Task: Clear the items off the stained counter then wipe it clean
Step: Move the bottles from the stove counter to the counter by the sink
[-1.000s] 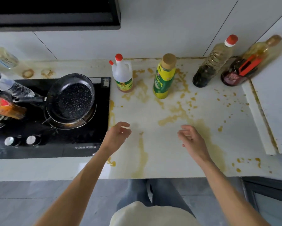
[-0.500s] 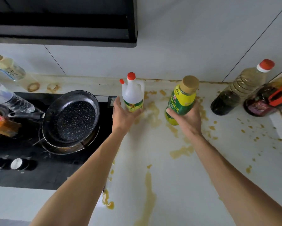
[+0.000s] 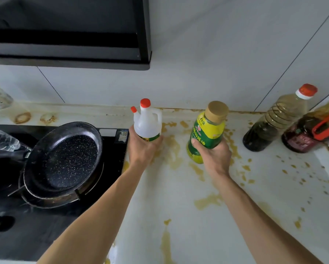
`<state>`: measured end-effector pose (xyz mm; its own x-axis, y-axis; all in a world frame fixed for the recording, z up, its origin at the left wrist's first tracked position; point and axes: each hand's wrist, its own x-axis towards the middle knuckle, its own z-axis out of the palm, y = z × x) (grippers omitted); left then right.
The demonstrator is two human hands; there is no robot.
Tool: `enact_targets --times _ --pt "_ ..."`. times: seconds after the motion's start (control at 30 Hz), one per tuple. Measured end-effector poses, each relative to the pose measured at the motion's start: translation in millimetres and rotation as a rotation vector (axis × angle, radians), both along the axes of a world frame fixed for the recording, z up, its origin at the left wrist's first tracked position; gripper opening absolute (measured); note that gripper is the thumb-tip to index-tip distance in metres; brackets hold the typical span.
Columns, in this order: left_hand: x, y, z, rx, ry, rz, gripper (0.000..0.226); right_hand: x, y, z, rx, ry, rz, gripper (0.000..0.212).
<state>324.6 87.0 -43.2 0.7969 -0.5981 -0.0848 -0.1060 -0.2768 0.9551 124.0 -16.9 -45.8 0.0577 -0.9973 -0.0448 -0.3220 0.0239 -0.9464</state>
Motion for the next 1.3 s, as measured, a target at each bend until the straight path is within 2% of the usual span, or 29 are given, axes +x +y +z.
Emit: enact_targets --times 0.23,0.43,0.63,0.87,1.13,1.3 --pt "-16 40 35 0.086 -0.079 -0.141 0.080 -16 7 60 -0.020 -0.011 0.078 0.045" --pt "-48 107 75 0.131 -0.051 -0.206 0.080 -51 57 94 0.026 0.054 0.188 0.039" --pt "-75 188 87 0.245 -0.016 -0.214 0.082 -98 140 100 0.162 0.156 0.208 0.046" --pt "-88 266 87 0.339 0.028 -0.236 0.085 -134 218 101 0.270 0.199 0.273 0.044" --pt "-98 325 81 0.415 0.055 -0.196 0.087 -167 258 104 0.299 0.308 0.291 0.049" --pt "-111 353 80 0.430 0.065 -0.092 0.083 -183 260 107 0.298 0.385 0.373 0.044"
